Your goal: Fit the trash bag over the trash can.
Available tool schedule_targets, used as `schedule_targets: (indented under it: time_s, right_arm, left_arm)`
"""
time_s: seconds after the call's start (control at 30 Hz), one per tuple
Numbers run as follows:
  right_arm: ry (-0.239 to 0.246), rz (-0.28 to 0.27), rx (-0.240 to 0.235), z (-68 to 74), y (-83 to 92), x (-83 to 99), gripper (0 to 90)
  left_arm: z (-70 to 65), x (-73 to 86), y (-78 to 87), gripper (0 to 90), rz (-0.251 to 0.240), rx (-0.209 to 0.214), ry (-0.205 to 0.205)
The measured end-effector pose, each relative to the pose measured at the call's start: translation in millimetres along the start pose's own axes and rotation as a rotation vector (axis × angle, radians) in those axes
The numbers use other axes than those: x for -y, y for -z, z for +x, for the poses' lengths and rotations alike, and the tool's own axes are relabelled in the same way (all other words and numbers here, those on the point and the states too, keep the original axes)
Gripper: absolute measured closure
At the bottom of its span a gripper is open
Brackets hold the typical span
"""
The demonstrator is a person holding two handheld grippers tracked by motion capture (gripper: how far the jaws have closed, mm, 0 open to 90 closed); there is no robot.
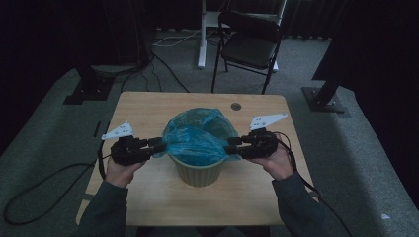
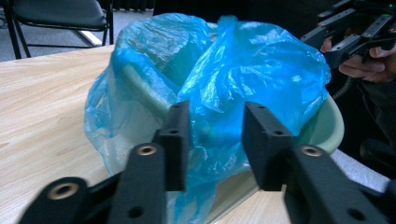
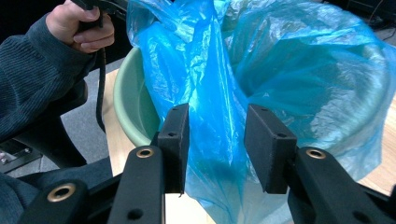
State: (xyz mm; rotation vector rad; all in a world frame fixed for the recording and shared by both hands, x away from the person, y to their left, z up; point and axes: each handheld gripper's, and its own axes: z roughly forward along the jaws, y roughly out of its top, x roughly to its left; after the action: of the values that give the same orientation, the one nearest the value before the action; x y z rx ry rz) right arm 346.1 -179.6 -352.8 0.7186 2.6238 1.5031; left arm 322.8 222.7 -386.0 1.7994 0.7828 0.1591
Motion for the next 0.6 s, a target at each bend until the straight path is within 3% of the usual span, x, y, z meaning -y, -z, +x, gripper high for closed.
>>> schedule_targets:
  time_s: [0.13,0.4,0.6]
  right_arm:
    - [-0.004,0.018,-0.003,-0.1,-4.5,1.4,59.8]
    - [0.013,0.050,-0.002,4.2,-9.4,3.7,83.7]
    - [0.030,0.051,-0.009,11.0,-4.5,6.9,87.7]
  left_arm:
    - [-4.6,1.4,-1.3,71.9,0.018,0.002,-0.017]
    - [-10.6,6.2,0.7,85.2,0.022,-0.010,-0.026]
    - [-15.4,12.5,2.2,87.5,0.036,0.005,-0.030]
